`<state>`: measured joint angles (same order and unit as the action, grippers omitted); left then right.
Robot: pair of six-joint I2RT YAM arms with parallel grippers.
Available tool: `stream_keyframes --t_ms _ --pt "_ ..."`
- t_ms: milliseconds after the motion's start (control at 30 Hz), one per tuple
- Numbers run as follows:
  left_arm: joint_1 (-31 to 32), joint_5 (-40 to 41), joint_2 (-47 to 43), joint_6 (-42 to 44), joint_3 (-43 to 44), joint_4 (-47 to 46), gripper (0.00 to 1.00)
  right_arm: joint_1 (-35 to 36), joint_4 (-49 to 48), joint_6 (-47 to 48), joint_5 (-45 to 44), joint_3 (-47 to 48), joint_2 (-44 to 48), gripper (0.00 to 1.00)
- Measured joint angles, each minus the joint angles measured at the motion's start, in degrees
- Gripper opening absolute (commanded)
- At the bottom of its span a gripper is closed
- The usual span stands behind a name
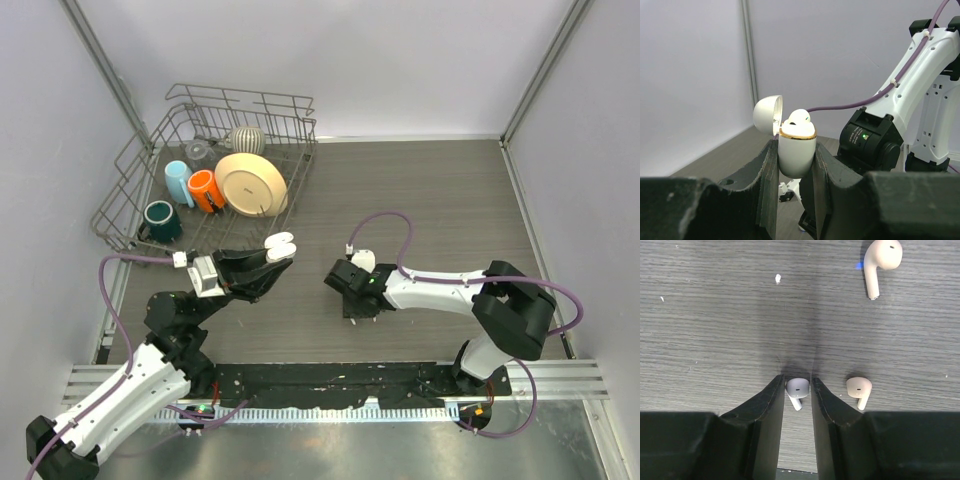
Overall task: Insert the wireless bluetooth earbuds into the charging case
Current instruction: Pick up the earbud from the center of the board.
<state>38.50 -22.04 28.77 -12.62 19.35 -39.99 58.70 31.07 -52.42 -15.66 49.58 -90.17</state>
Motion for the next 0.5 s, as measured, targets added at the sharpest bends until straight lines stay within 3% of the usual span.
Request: stream_keyframes --t_ms 400,500 --pt "0.0 0.0 0.0 0.0 0.0 0.0 0.00 0.0 -0.2 0.0 -0.3 -0.2 0.0 0.31" --pt "0.0 0.0 0.0 0.0 0.0 0.0 0.00 0.0 -0.2 0.0 -0.4 -0.2 0.0 0.26"
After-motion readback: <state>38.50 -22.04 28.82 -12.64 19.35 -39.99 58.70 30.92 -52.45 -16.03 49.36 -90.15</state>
